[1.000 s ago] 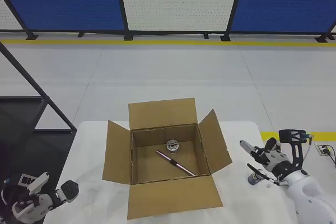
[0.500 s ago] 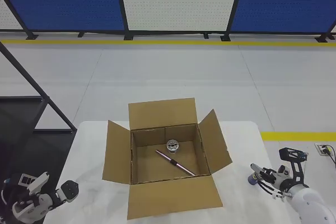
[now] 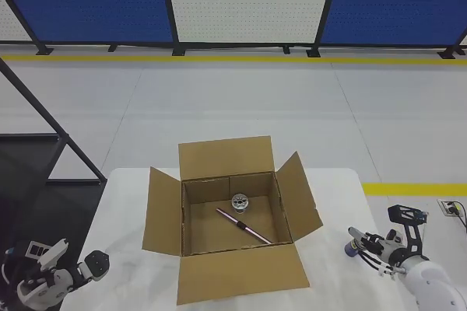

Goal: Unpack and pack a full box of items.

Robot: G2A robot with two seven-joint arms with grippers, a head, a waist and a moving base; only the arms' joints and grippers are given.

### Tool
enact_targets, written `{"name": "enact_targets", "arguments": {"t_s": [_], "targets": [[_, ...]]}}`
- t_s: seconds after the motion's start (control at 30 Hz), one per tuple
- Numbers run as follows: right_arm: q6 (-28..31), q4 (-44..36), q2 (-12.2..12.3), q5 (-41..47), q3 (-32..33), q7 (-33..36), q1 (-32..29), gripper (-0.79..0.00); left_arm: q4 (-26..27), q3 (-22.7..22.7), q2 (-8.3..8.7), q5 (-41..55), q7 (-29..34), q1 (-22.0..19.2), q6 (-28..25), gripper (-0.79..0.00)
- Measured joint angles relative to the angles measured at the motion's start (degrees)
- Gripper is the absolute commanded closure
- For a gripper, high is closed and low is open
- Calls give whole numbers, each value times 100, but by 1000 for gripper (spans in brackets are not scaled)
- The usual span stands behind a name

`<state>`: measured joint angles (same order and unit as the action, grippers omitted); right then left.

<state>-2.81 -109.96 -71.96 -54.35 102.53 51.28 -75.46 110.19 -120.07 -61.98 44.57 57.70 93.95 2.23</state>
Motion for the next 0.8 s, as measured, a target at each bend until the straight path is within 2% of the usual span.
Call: {"name": "enact_targets", "arguments": {"t_s": [0.2,0.37,0.5,0.8], "targets": [[688,27,53,-316,188,-855,-405,-785,0,0,0,0,0,0,0,-785],[1052,238,99,-682,149,-1062,-561,-785,0,0,0,0,0,0,0,-785],[1020,560,112,-1067,-97,-1171,-470,-785,0,0,0,0,0,0,0,-785],[1008,1487,137,-1065,-399,-1106,92,-785,0,0,0,0,0,0,0,-785]]}}
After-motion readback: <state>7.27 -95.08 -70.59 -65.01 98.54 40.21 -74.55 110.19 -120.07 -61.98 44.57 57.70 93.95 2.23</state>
